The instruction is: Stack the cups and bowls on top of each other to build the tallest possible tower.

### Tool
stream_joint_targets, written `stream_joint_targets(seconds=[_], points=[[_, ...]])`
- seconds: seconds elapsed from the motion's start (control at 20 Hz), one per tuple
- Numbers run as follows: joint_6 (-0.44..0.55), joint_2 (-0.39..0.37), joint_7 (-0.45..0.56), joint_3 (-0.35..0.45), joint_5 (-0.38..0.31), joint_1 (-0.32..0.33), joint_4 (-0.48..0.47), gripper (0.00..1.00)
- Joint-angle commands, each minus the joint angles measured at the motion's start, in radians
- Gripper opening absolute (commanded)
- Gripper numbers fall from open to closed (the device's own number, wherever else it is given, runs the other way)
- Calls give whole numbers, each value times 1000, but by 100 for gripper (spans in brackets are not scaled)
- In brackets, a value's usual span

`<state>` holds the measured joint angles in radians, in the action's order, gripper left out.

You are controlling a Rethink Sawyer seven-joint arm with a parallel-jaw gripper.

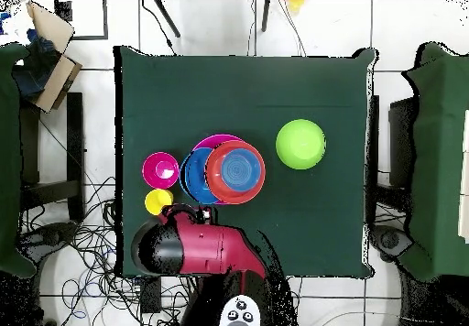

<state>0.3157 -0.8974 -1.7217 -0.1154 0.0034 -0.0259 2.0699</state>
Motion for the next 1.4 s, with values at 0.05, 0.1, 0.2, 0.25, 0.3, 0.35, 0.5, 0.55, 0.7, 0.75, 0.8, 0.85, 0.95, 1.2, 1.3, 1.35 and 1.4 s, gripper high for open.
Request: stream_joint_targets(seconds=[0.05, 0.1, 0.2, 0.25, 0.3, 0.35, 0.5, 0.55, 0.7, 0.75, 0.8, 0.85, 0.95, 1.2, 1.3, 1.35, 1.4], points=[[3, 60, -128, 61, -13, 0, 0, 100], [6, 61, -127, 57, -16, -4, -3, 100], [10, 65, -132, 41, -23, -21, -13, 100], [11, 69, -138, 28, -27, -32, -19, 100], [1, 70, -140, 20, -31, -39, -22, 100], [-9, 71, -143, 13, -35, -46, -24, 100], [-21, 76, -152, -10, -40, -70, -33, 0], [-19, 76, -151, -6, -35, -69, -31, 0], [-56, 74, -147, 8, -29, -62, -20, 0], [-66, 74, -150, 11, -26, -63, -18, 0], [-63, 75, -151, 14, -19, -58, -16, 0], [-69, 77, -152, 17, -18, -57, -12, 0], [-77, 80, -147, 20, -20, -51, -12, 0], [-62, 91, -153, -16, -27, -83, -27, 100], [-53, 93, -159, -28, -26, -93, -30, 100], [-54, 92, -157, -26, -25, -91, -26, 100], [-57, 91, -151, -23, -26, -86, -26, 100]])
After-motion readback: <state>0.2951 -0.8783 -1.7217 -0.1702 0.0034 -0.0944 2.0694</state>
